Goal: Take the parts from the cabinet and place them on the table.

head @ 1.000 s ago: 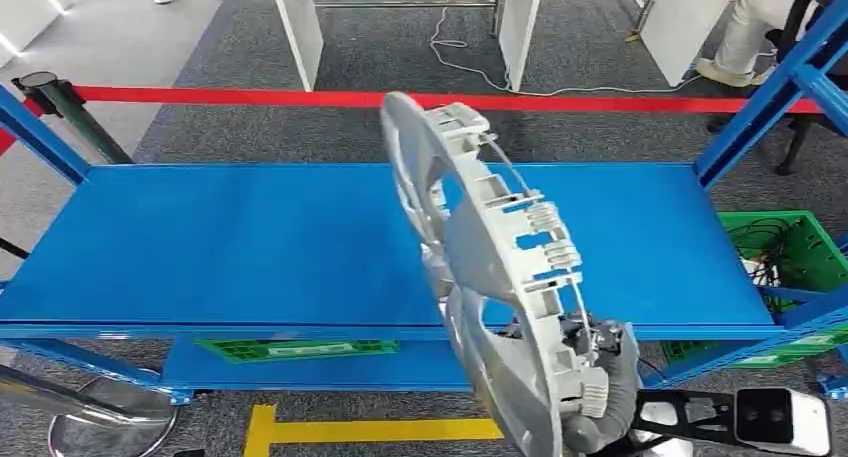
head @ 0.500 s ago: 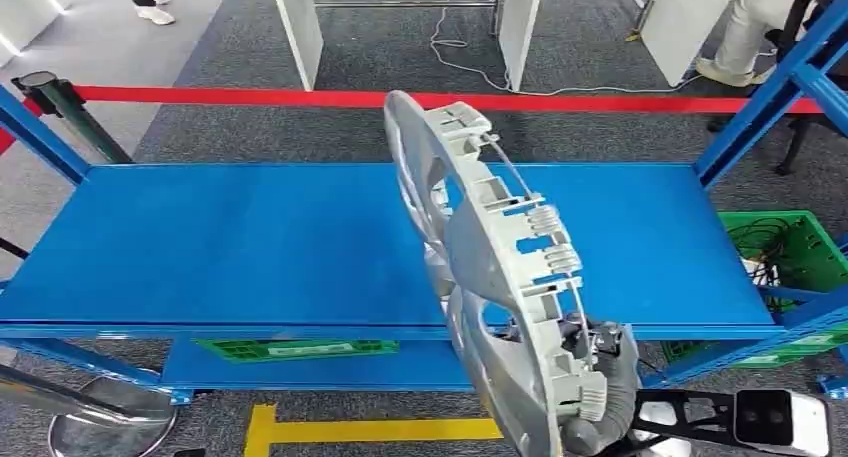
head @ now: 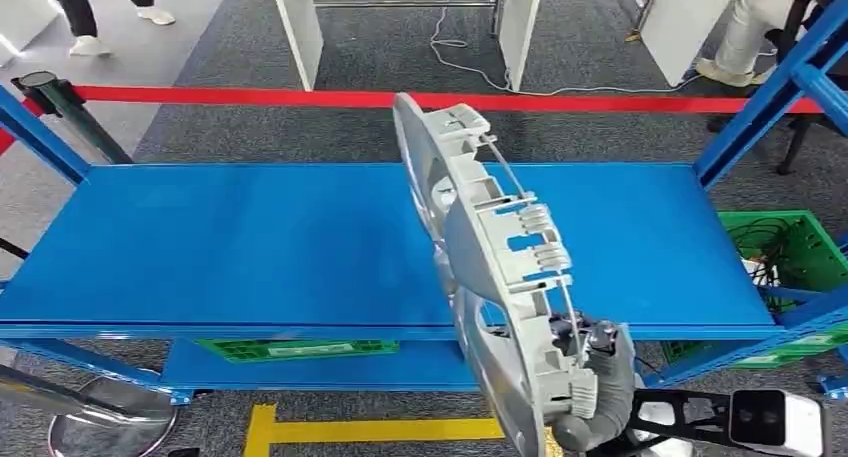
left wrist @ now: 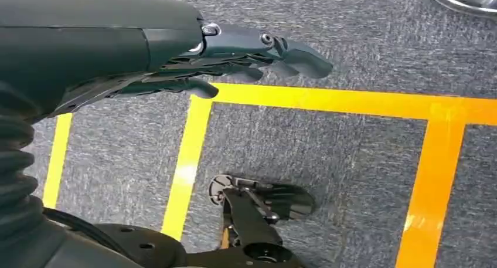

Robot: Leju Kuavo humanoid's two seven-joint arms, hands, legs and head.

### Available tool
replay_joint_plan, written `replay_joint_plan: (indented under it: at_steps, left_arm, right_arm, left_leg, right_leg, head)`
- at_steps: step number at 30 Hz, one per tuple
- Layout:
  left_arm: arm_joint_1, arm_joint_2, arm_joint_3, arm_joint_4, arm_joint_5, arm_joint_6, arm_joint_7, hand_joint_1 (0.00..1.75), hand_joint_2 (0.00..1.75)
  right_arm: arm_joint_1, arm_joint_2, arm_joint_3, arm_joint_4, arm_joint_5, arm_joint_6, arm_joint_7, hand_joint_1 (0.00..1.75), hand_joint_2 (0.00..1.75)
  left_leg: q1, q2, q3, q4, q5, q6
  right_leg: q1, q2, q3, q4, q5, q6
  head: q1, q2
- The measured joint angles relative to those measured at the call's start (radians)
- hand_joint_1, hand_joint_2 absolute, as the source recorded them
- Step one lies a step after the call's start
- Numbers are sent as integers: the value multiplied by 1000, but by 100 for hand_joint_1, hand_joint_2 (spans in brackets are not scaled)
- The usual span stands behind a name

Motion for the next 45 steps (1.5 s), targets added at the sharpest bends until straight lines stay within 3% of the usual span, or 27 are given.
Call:
replay_joint_plan:
  at_steps: [42, 45]
  left_arm:
    - [-1, 0, 15, 0, 2, 1, 0, 0, 175]
    - [-4, 0, 29, 0, 31, 31, 18, 0, 175]
  right_arm:
    - [1, 0, -1, 0, 1, -2, 0, 175, 175]
    - [-2, 0, 0, 6, 29, -45, 0, 175, 175]
  left_leg:
    - [0, 0, 0, 0, 0, 0]
    - [-1, 0, 0, 1, 0, 0]
  right_leg:
    - [0, 0, 0, 0, 0, 0]
    - [-1, 0, 0, 0, 1, 0]
  head:
    - [0, 0]
    - [0, 0]
